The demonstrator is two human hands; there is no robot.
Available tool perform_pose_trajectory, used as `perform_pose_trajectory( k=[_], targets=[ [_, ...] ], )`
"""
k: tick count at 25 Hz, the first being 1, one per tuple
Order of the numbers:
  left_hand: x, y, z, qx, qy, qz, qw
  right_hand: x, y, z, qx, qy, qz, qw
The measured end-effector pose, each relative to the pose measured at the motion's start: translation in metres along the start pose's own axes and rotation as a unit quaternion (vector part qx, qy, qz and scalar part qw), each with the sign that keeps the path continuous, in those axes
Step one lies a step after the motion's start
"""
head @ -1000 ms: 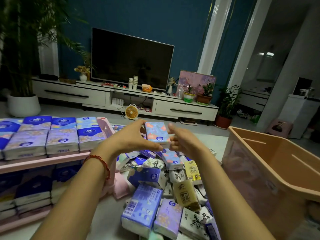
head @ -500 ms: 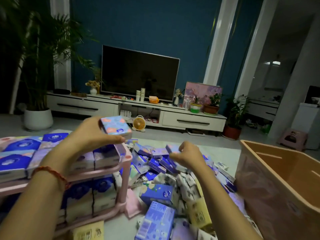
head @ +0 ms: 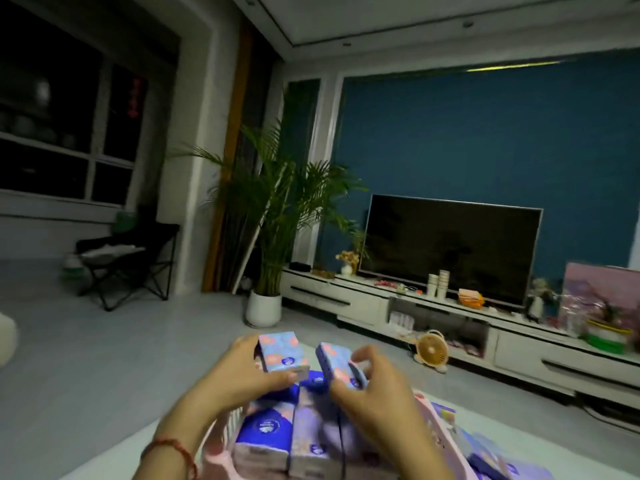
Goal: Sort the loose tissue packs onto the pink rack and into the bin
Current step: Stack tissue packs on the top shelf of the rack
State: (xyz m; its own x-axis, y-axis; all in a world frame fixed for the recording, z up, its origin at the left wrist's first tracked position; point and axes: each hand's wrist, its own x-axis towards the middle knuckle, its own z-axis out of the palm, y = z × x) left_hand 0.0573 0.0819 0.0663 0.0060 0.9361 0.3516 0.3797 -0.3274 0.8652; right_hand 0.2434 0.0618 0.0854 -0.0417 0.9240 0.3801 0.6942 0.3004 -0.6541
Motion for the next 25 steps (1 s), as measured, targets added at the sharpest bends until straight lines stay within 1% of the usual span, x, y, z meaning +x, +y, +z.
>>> perform_pose_trajectory(
  k=[3,5,8,11,14,16,19,25],
  targets=[
    [0.000,-0.015,0.000,0.012,-0.050,-0.068,0.996,0.007,0.000,0.023,-0.100,0.016,-0.019,0.995],
    [0.001,-0.020,0.000,0.037,-0.061,-0.078,0.994,0.010,0.002,0.032,-0.116,0.016,-0.024,0.993],
    [0.003,-0.019,0.000,0.030,-0.030,-0.077,0.996,0.018,0.007,0.038,-0.098,-0.003,-0.033,0.995],
    [0.002,-0.014,0.003,0.057,-0.013,-0.060,0.997,0.022,0.012,0.037,-0.071,-0.001,-0.037,0.997],
    [-0.002,-0.015,0.005,0.049,0.008,-0.084,0.995,0.021,0.012,0.034,-0.068,-0.013,-0.032,0.997],
    [-0.003,-0.011,0.003,0.059,-0.005,-0.097,0.994,0.019,0.011,0.031,-0.070,-0.021,-0.033,0.997],
    [-0.001,-0.007,-0.004,0.106,-0.023,-0.086,0.990,0.019,0.009,0.027,-0.071,-0.032,-0.031,0.996],
    [-0.006,0.002,-0.005,0.140,-0.028,-0.094,0.985,0.018,0.008,0.021,-0.070,-0.056,-0.023,0.996]
  ],
)
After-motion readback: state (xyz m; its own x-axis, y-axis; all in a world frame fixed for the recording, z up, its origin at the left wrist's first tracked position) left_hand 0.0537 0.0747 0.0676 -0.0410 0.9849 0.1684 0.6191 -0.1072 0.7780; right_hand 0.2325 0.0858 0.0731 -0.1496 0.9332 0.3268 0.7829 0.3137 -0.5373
